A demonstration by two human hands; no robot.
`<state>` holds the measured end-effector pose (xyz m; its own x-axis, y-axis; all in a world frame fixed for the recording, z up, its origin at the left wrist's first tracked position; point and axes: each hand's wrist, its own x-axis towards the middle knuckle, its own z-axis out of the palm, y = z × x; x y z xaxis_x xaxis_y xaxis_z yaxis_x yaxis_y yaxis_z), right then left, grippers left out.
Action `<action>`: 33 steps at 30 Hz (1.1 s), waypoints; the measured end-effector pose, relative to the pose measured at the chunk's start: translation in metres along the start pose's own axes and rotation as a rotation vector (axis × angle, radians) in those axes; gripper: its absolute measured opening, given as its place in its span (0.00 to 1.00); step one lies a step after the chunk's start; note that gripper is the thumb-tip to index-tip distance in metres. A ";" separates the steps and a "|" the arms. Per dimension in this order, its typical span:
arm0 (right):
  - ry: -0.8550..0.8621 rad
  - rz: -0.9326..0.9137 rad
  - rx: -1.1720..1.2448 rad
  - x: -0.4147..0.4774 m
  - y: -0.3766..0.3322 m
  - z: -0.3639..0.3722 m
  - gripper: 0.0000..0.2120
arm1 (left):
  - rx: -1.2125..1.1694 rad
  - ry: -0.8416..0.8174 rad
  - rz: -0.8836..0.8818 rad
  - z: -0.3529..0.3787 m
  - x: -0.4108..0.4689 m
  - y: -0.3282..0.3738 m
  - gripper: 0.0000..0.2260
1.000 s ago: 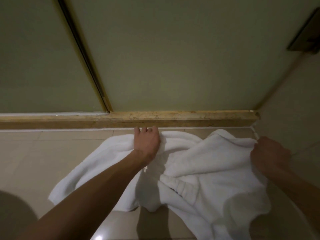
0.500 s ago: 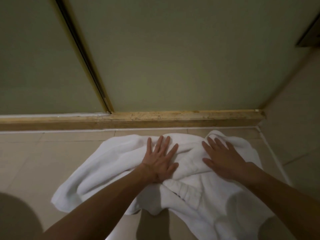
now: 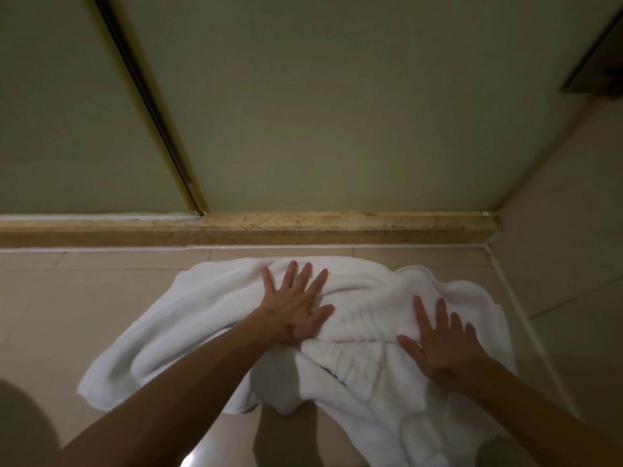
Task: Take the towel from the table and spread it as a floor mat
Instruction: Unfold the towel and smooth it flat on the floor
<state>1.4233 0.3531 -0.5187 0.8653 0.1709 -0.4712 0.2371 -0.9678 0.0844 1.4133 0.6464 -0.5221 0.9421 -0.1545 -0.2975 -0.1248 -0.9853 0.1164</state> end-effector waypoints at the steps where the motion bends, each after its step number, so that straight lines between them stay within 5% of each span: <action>1: -0.004 0.023 -0.001 -0.002 0.003 0.002 0.37 | -0.008 -0.009 -0.004 -0.001 0.000 -0.001 0.32; 12: -0.164 0.237 0.058 -0.028 0.000 0.009 0.45 | 0.003 -0.073 -0.110 -0.010 0.006 0.003 0.33; 14: -0.134 0.163 0.014 -0.029 -0.007 -0.009 0.43 | 0.045 -0.031 -0.129 -0.009 0.004 0.007 0.33; 19: 0.340 -0.195 -0.070 -0.025 -0.032 -0.044 0.23 | 0.124 0.145 0.068 0.000 -0.005 0.017 0.32; 22: 0.395 -0.367 -0.073 -0.014 -0.039 -0.045 0.18 | 0.133 0.166 0.138 0.002 -0.007 0.019 0.32; 26: 0.253 -0.386 -0.149 0.003 -0.033 -0.041 0.29 | 0.173 0.169 0.192 0.007 -0.011 0.019 0.31; 33: -0.052 -0.119 -0.003 0.004 -0.028 -0.009 0.35 | 0.200 0.135 0.156 0.009 -0.015 0.012 0.34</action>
<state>1.4241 0.3826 -0.5150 0.8072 0.2745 -0.5226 0.3378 -0.9408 0.0274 1.3950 0.6360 -0.5253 0.9380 -0.3071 -0.1607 -0.3174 -0.9474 -0.0423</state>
